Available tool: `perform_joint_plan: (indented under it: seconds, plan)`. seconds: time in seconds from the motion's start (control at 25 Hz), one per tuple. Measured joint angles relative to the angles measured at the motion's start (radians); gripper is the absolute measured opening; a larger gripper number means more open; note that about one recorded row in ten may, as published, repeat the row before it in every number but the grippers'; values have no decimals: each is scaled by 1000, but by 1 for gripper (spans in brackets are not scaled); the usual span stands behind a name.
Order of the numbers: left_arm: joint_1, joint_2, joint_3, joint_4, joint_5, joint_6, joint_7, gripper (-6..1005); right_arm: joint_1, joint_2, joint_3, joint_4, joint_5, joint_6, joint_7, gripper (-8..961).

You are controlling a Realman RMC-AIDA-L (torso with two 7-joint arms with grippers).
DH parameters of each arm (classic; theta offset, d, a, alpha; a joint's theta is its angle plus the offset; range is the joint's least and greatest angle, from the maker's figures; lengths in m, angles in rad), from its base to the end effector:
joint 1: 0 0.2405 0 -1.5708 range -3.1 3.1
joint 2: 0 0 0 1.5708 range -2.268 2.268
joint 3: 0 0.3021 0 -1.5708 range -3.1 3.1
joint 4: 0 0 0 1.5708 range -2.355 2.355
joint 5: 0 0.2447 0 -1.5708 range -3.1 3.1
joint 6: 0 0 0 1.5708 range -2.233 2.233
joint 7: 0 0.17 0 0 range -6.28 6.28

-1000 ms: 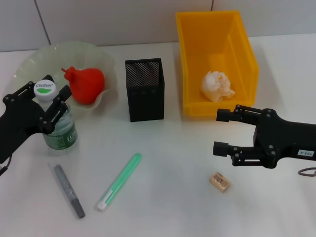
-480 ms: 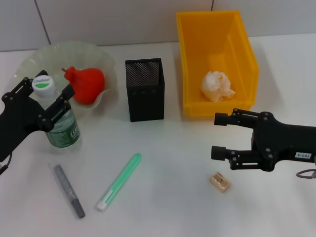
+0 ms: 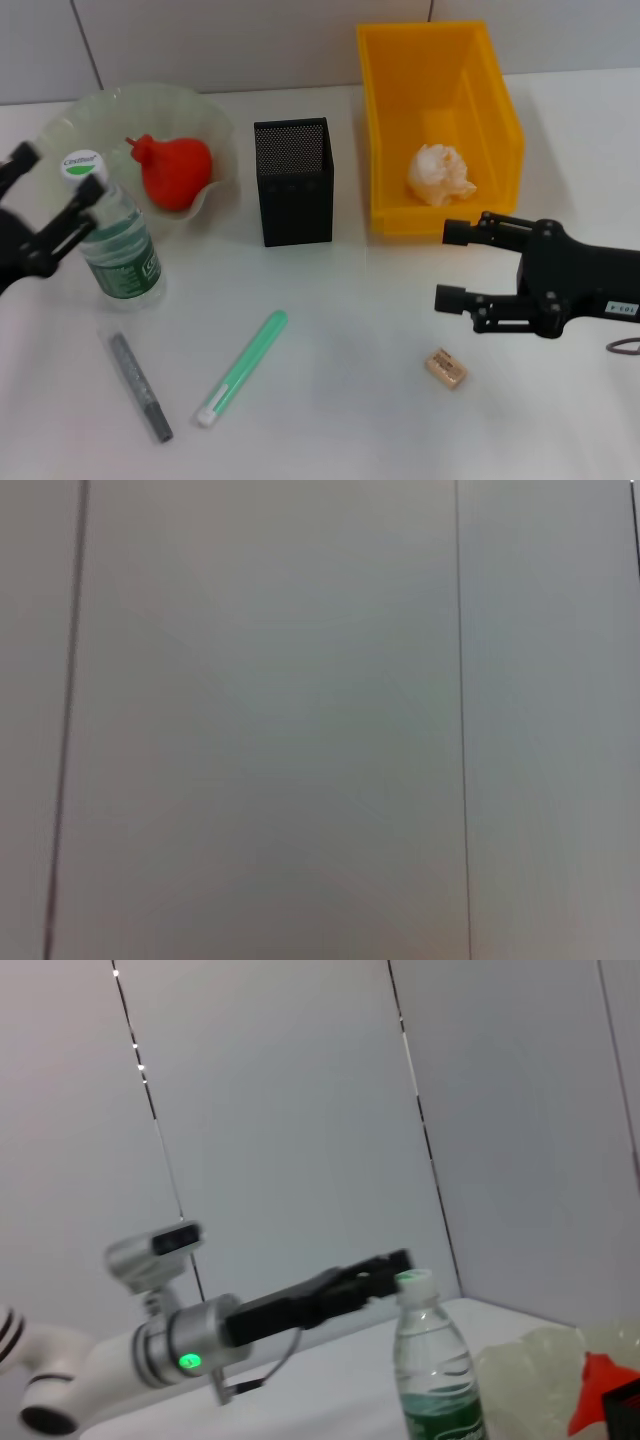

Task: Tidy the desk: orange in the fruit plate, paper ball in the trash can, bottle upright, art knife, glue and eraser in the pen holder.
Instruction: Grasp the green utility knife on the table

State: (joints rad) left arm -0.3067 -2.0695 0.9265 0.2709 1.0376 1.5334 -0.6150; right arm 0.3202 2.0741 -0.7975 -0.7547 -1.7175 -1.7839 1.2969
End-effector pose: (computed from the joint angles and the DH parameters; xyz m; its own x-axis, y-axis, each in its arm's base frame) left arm -0.3611 0.3327 -0.0320 0.6185 -0.1332 0.7744 0.5734 -0.5973 -0.5608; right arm 0.3133 0.3193 -0.0129 0.7044 -0.2195 -0.6750 -0.3799 -0.9199 -0.0973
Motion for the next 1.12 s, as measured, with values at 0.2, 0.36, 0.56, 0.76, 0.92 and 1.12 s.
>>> perform_joint_plan:
  seconds: [0.2, 0.36, 0.56, 0.76, 0.92, 1.12]
  plan:
    - [90, 4, 11, 34, 4, 109, 5, 826, 0, -3, 29, -2, 1, -5, 8, 840]
    - [134, 10, 25, 70, 141, 197, 25, 824, 0, -9, 30, -24, 2, -6, 34, 840]
    - [135, 6, 31, 79, 255, 202, 26, 822, 0, -10, 31, -84, 0, -14, 85, 840]
    - [129, 4, 106, 87, 278, 232, 23, 820, -11, -13, 69, -121, -2, -65, 100, 840]
    - [123, 0, 130, 89, 279, 228, 38, 818, -32, -20, 77, -117, -5, -93, 73, 839]
    - [103, 2, 180, 85, 282, 193, 48, 816, -78, -20, 126, -102, -6, -89, 14, 839]
